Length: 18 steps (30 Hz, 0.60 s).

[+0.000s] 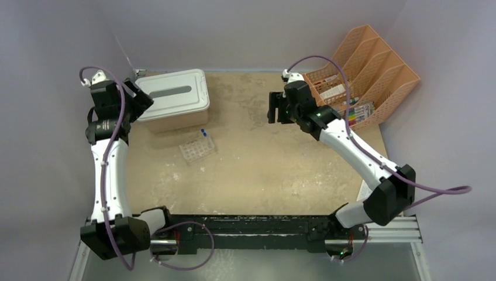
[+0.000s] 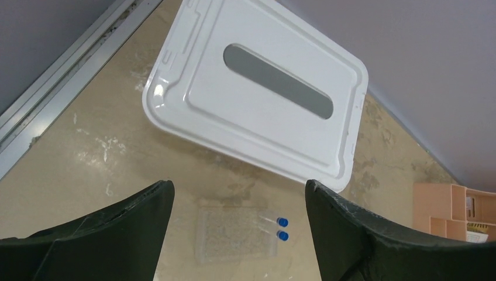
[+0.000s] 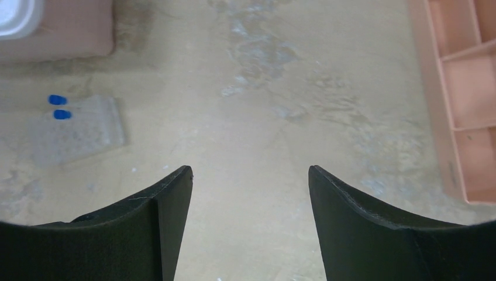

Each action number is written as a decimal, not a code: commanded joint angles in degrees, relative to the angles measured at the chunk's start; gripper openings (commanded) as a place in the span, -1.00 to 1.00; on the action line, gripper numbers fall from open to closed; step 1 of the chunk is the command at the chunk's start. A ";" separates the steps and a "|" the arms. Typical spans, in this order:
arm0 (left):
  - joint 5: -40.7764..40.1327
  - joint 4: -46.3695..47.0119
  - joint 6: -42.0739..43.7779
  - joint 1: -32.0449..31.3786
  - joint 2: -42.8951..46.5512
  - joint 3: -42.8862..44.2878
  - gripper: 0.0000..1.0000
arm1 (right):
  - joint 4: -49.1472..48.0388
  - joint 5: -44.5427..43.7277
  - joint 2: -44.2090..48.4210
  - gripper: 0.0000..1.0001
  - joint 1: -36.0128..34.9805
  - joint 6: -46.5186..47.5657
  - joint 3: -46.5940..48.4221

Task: Organize the chemistry lab equipment

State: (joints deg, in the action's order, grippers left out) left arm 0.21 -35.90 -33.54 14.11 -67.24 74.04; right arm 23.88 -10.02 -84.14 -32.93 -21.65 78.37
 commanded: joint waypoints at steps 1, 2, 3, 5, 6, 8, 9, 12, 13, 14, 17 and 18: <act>0.27 -3.45 -1.88 0.04 6.53 -1.23 0.64 | 2.84 -9.47 5.88 0.50 1.11 0.67 -3.38; -0.79 -5.21 -1.42 0.09 8.01 -0.66 0.65 | 3.38 -11.00 7.28 0.50 1.33 0.13 -4.41; -2.40 -6.94 -0.70 0.05 9.25 0.03 0.65 | 3.83 -12.61 8.71 0.50 1.52 -0.04 -5.38; -4.89 -9.65 0.71 0.09 12.39 1.18 0.65 | 3.97 -15.28 12.36 0.50 1.88 -0.27 -7.04; -6.15 -10.86 1.09 0.00 13.33 1.71 0.65 | 4.13 -16.74 13.62 0.50 2.00 -0.32 -7.65; -8.24 -12.28 1.88 -0.28 15.44 2.55 0.65 | 5.27 -20.12 15.90 0.50 2.15 -0.66 -7.96; -9.11 -12.61 2.09 -0.43 16.41 2.89 0.65 | 6.20 -21.76 16.88 0.50 2.16 -1.01 -7.90; -11.42 -12.79 2.75 -0.93 19.15 3.64 0.65 | 8.89 -26.28 20.57 0.50 2.17 -2.60 -7.36; -12.28 -12.75 2.82 -1.15 19.88 3.72 0.66 | 8.98 -27.13 22.08 0.51 2.12 -2.57 -7.50; -12.88 -12.69 2.97 -1.33 20.49 3.68 0.66 | 9.05 -27.82 23.56 0.51 2.16 -2.34 -7.67; -14.35 -13.08 3.11 -2.15 21.40 3.65 0.67 | 9.65 -29.26 27.59 0.56 2.17 -1.77 -7.80; -14.62 -13.21 3.20 -2.42 21.57 3.61 0.68 | 9.95 -29.46 28.77 0.58 2.12 -1.62 -7.79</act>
State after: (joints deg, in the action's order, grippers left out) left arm -10.81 -48.90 -31.88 12.69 -45.95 75.94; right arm 32.29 -33.89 -60.10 -31.05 -22.90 70.06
